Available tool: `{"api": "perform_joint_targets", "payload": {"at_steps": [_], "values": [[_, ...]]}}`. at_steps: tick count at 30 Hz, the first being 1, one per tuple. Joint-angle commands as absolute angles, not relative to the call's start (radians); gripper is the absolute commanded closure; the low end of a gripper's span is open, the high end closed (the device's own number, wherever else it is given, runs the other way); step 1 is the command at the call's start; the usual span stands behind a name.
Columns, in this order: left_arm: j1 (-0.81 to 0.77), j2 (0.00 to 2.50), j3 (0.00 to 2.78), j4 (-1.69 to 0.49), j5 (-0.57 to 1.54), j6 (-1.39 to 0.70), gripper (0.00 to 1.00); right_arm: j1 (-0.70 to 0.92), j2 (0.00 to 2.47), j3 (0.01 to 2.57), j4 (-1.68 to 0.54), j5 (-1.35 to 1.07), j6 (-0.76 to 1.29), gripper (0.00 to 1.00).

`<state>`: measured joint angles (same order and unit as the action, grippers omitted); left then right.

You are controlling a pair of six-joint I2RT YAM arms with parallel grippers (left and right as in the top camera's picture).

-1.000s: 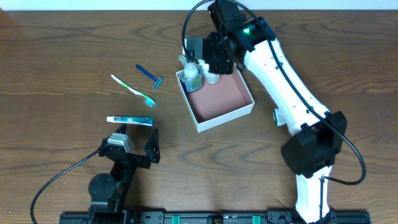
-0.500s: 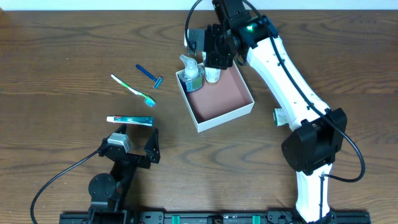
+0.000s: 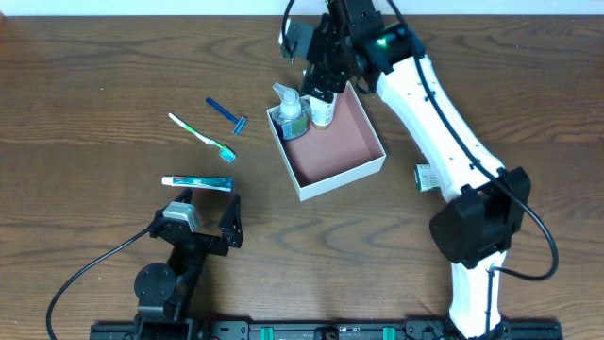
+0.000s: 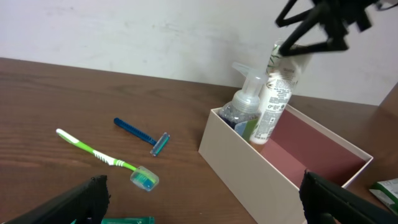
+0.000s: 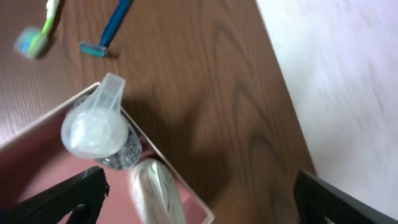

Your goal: Pack container

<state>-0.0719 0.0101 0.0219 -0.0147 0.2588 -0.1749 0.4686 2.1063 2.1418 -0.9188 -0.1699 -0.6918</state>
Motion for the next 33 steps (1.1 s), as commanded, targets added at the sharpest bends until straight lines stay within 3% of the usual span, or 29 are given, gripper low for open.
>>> {"api": "perform_joint_targets", "payload": {"at_steps": [1, 7, 9, 13, 16, 33], "values": [[-0.066, 0.005, 0.004, -0.048, 0.269, -0.161, 0.02, 0.456, 1.999, 2.160, -0.963, -0.106, -0.478, 0.07], [-0.066, 0.005, 0.004, -0.048, 0.269, -0.161, 0.02, 0.422, 1.934, 2.160, -1.190, -0.086, -0.351, 0.24], [-0.066, 0.005, 0.004, -0.048, 0.269, -0.161, 0.02, 0.406, 1.928, 2.160, -1.267, -0.086, -0.321, 0.40], [-0.066, 0.005, 0.004, -0.048, 0.269, -0.161, 0.02, 0.384, 1.934, 2.153, -1.412, -0.087, -0.235, 0.86], [-0.066, 0.005, 0.004, -0.048, 0.269, -0.161, 0.02, 0.379, 1.936, 2.123, -1.455, -0.087, -0.185, 0.98], [-0.066, 0.005, 0.004, -0.048, 0.269, -0.161, 0.02, 0.373, 1.936, 1.676, -1.205, -0.199, -0.127, 0.98]]}}
